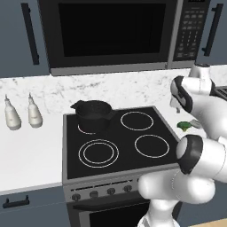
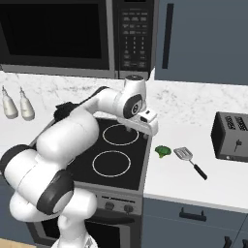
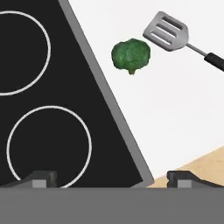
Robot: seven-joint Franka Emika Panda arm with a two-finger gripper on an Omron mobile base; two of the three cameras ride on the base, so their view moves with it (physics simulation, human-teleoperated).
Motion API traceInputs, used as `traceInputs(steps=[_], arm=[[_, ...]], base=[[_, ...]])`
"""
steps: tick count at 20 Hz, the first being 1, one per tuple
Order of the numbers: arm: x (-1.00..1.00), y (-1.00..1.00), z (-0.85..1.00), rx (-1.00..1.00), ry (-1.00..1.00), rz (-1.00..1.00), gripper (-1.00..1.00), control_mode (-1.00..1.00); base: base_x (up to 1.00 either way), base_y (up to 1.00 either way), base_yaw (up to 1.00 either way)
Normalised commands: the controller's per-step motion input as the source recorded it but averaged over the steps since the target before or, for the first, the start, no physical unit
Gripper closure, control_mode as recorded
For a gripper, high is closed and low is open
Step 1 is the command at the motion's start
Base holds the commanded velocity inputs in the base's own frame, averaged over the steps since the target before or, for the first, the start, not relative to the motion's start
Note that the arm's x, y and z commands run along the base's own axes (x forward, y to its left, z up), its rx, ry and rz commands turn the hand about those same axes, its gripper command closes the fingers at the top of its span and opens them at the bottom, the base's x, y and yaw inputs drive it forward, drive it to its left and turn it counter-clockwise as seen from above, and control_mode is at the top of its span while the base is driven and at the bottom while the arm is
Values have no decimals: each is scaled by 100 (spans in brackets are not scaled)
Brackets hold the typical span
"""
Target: Put the lemon and broccoli in the pot. Retrieve the spatula and lightly stir the vegetables in the pot.
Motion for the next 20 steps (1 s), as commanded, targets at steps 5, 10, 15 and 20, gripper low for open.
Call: traceInputs(steps=[5, 10, 15, 20], arm=[[0, -55, -61, 12, 0, -8, -100, -100], [1, -47, -36, 14, 0, -10, -100, -100], [23, -35, -11, 11, 0, -13, -100, -100], [22, -21, -21, 10, 0, -11, -100, -100]], base=[[0, 0, 0], [0, 0, 0], [0, 0, 0], [0, 0, 0]])
